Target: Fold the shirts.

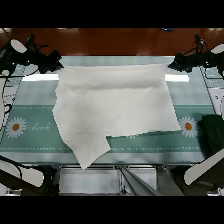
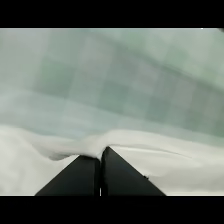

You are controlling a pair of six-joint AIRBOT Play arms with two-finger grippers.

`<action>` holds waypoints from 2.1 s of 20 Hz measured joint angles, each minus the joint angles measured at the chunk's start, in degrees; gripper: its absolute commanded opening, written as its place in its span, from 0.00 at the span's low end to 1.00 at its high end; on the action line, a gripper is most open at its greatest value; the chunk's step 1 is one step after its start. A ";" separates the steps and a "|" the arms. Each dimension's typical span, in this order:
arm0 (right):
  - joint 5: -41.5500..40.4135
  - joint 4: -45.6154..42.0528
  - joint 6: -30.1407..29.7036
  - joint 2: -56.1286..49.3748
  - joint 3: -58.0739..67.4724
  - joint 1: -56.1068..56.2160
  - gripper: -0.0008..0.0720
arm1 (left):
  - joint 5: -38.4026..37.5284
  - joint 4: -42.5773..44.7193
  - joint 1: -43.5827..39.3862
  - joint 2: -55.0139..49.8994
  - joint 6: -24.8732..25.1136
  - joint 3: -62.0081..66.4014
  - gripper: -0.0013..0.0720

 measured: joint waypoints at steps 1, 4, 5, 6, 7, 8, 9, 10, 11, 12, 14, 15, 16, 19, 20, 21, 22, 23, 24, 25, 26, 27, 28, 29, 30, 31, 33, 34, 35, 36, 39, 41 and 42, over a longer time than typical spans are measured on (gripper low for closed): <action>2.58 -0.24 -0.02 -0.02 0.00 -0.55 0.05 | -1.29 0.44 0.13 1.55 1.27 -1.86 0.04; 8.76 -1.55 -0.17 -0.07 0.00 -1.18 0.05 | -4.28 1.66 0.55 5.77 4.92 -9.68 0.04; 10.49 -2.29 -0.17 -0.07 0.02 -1.16 0.05 | -4.55 1.66 0.61 6.78 5.73 -12.33 0.04; 11.89 -3.34 -0.07 -0.09 0.02 -1.05 0.05 | -4.98 1.64 0.70 7.61 6.45 -15.10 0.04; 13.07 -4.37 0.26 -0.13 -0.02 -0.94 0.05 | -5.77 1.57 0.72 8.20 7.13 -17.51 0.04; 14.01 -5.38 0.57 -0.13 -0.20 -0.85 0.05 | -5.84 1.14 0.74 8.70 7.82 -19.74 0.04; 14.73 -6.16 1.01 -0.13 -0.57 -0.72 0.05 | -6.05 0.92 0.76 9.01 8.31 -21.51 0.04; 15.15 -6.82 1.36 -0.13 -1.18 -0.63 0.05 | -6.82 0.72 0.79 9.25 8.74 -23.04 0.04; 15.63 -7.30 1.53 -0.13 -2.01 -0.57 0.05 | -7.10 0.55 0.81 9.44 9.14 -24.15 0.04; 15.96 -7.80 1.64 -0.13 -2.86 -0.57 0.05 | -7.15 0.46 0.81 9.55 9.44 -24.90 0.04; 16.13 -8.39 1.77 -0.13 -4.26 -0.52 0.05 | -7.91 0.26 0.81 9.73 9.77 -25.88 0.04; 16.09 -8.76 1.79 -0.13 -4.74 -0.50 0.05 | -8.48 0.24 0.79 9.79 9.97 -26.16 0.04; 16.11 -8.92 1.75 -0.13 -5.05 -0.50 0.05 | -8.57 0.13 0.76 9.81 10.01 -26.40 0.04; 15.96 -9.22 1.77 -0.13 -5.60 -0.44 0.23 | -9.60 0.11 0.74 9.86 10.19 -26.73 0.05; 16.02 -9.25 1.88 -0.13 -5.64 -0.44 0.55 | -10.05 0.11 0.74 9.86 10.23 -26.77 0.34; 16.04 -9.44 2.54 -0.13 -5.77 -0.46 0.58 | -10.43 0.11 0.74 9.86 10.21 -26.80 0.70; 16.24 -9.68 3.15 -0.11 -5.79 -0.48 0.58 | -11.63 0.17 0.74 9.88 10.14 -26.84 0.71; 16.65 -9.92 4.11 0.04 -5.84 -0.63 0.58 | -12.83 0.57 0.74 10.03 10.12 -26.88 0.71; 17.07 -10.29 4.81 0.37 -5.88 -0.85 0.58 | -14.01 1.42 0.74 10.43 10.12 -26.91 0.71; 17.64 -10.97 5.40 1.09 -6.01 -1.22 0.58 | -15.41 2.82 0.74 11.28 9.88 -27.04 0.71; 17.86 -11.47 6.01 2.19 -6.62 -1.66 0.58 | -16.35 4.74 0.87 12.76 9.38 -27.45 0.71; 17.79 -12.33 6.51 3.91 -8.02 -2.16 0.58 | -16.81 6.75 1.27 14.88 8.59 -28.41 0.71; 17.22 -12.68 6.75 6.08 -10.25 -2.75 0.58 | -17.51 8.11 1.99 17.42 8.04 -29.94 0.71; 15.76 -13.11 6.95 8.87 -13.68 -3.43 0.58 | -17.40 9.33 3.17 20.55 7.58 -32.57 0.71; 13.79 -13.09 6.91 12.13 -18.29 -4.07 0.58 | -17.40 9.62 4.68 23.93 7.30 -35.78 0.71; 11.58 -12.61 6.29 15.39 -23.19 -4.63 0.58 | -17.38 9.51 6.45 27.39 6.99 -39.82 0.71; 6.82 -8.41 2.97 22.43 -34.47 -5.51 0.58 | -16.52 5.68 10.54 34.88 7.45 -49.75 0.71; 4.48 -5.66 0.83 25.79 -39.89 -5.77 0.58 | -16.02 3.02 12.37 38.21 8.04 -54.49 0.71; 2.14 -2.08 -1.53 29.14 -45.35 -5.97 0.58 | -15.89 0.85 14.08 41.09 8.46 -58.77 0.71; 0.31 1.33 -3.76 32.02 -49.83 -6.08 0.58 | -15.41 -0.96 15.80 43.85 8.68 -63.06 0.71; -2.34 10.03 -9.40 39.28 -59.93 -6.19 0.58 | -14.82 -5.79 18.80 48.74 8.90 -72.13 0.71; -3.32 12.79 -11.41 42.66 -63.43 -6.25 0.58 | -14.47 -7.76 19.65 50.18 8.87 -75.89 0.71; -3.28 13.81 -12.07 44.02 -64.52 -6.25 0.58 | -14.36 -8.66 19.91 50.64 8.87 -77.42 0.71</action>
